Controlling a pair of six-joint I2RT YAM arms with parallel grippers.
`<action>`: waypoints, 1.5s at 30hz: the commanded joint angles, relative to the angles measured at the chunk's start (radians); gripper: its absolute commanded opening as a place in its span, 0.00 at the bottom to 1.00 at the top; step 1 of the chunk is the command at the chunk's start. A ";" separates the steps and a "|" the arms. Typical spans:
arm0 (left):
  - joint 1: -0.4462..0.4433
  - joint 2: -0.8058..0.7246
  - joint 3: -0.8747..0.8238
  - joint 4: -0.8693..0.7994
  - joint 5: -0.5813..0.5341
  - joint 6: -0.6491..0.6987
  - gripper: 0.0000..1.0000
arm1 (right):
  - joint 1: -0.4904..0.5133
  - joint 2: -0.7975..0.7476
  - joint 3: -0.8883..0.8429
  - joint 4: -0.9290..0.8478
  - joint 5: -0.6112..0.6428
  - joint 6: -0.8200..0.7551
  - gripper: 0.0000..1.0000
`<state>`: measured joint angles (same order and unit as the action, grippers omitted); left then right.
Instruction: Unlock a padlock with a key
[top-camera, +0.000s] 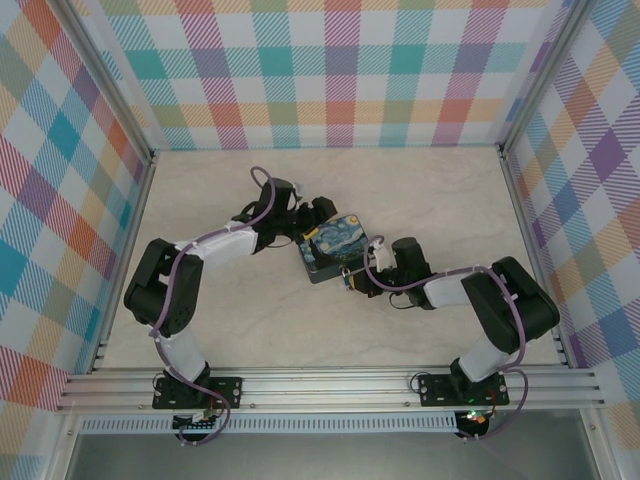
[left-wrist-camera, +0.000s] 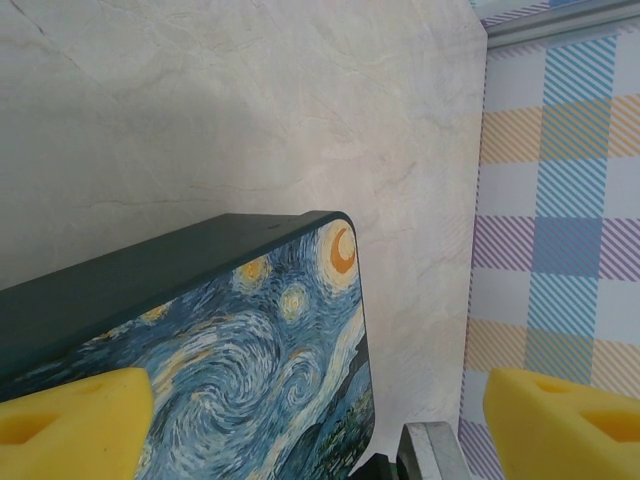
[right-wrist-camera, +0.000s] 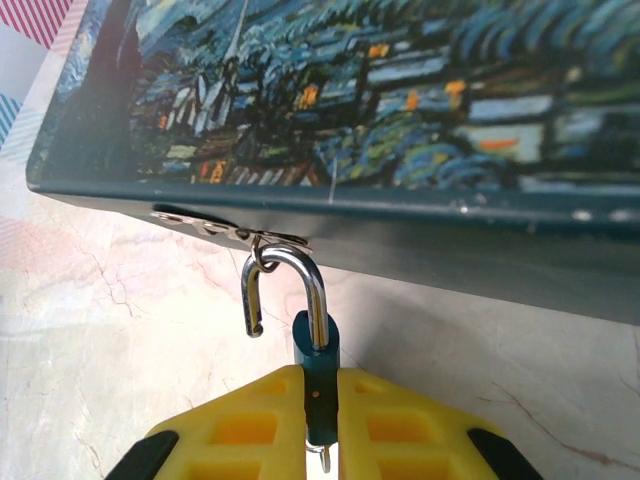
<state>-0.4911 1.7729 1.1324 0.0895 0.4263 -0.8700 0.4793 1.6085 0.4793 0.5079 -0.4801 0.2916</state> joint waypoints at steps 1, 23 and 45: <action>-0.018 -0.020 -0.040 -0.050 -0.023 0.014 0.86 | 0.005 -0.024 -0.016 0.028 -0.029 0.023 0.14; -0.093 -0.139 -0.202 -0.009 -0.160 -0.098 0.88 | 0.007 -0.071 0.047 -0.174 0.106 0.262 0.10; -0.150 -0.130 -0.265 -0.014 -0.198 -0.122 0.89 | 0.007 -0.067 0.128 -0.229 0.186 0.499 0.10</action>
<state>-0.6132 1.6142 0.9207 0.1997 0.2264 -0.9737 0.4839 1.5455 0.5655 0.2729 -0.3157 0.7425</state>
